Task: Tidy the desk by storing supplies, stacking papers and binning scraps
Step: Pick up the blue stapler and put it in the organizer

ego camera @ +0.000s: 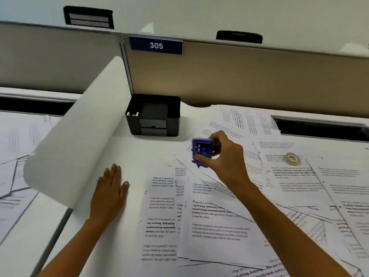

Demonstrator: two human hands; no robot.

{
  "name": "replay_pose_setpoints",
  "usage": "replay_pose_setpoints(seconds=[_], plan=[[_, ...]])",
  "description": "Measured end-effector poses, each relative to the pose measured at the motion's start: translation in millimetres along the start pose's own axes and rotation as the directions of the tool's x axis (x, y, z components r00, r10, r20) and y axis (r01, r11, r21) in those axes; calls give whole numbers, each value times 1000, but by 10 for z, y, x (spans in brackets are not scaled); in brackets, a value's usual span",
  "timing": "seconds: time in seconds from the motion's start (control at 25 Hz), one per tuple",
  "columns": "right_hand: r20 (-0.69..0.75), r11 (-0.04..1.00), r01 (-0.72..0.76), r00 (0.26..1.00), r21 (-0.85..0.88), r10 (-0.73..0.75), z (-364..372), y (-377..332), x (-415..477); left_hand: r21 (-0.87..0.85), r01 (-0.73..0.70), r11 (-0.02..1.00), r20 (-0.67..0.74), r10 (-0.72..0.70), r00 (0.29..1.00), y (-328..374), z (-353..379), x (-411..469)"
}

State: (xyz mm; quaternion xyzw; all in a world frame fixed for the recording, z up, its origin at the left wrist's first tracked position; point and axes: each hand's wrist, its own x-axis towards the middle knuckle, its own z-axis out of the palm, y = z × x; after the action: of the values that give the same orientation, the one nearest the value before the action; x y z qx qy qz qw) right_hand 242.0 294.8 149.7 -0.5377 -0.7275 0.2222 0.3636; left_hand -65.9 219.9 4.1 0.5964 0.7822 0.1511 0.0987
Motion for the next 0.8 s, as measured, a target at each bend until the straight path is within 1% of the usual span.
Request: replay_pose_setpoints(seconds=[0.08, 0.16, 0.28, 0.4, 0.52, 0.6, 0.8], plan=[[-38, 1000, 28, 999, 13, -28, 188, -111, 193, 56, -33, 998, -54, 36, 998, -56, 37, 13], [-72, 998, 47, 996, 31, -44, 371, -204, 386, 69, -37, 997, -93, 43, 995, -74, 71, 1], [-143, 994, 77, 987, 73, -66, 631, -309, 698, 73, -35, 997, -122, 43, 992, -66, 90, 11], [-167, 984, 127, 980, 122, -106, 873, -432, 1067, 63, -24, 998, -131, 32, 991, -50, 85, 18], [-125, 974, 162, 982, 159, -143, 1099, -585, 1535, 55, -9, 998, -136, 16, 991, -46, 94, 14], [-109, 972, 179, 980, 152, -164, 1235, -662, 1878, 46, 0, 999, -133, 6, 991, -55, 89, 23], [30, 985, 171, 985, 36, -172, 1571, -720, 2616, 31, 1, 1000, -123, 3, 992, -52, 91, 29]])
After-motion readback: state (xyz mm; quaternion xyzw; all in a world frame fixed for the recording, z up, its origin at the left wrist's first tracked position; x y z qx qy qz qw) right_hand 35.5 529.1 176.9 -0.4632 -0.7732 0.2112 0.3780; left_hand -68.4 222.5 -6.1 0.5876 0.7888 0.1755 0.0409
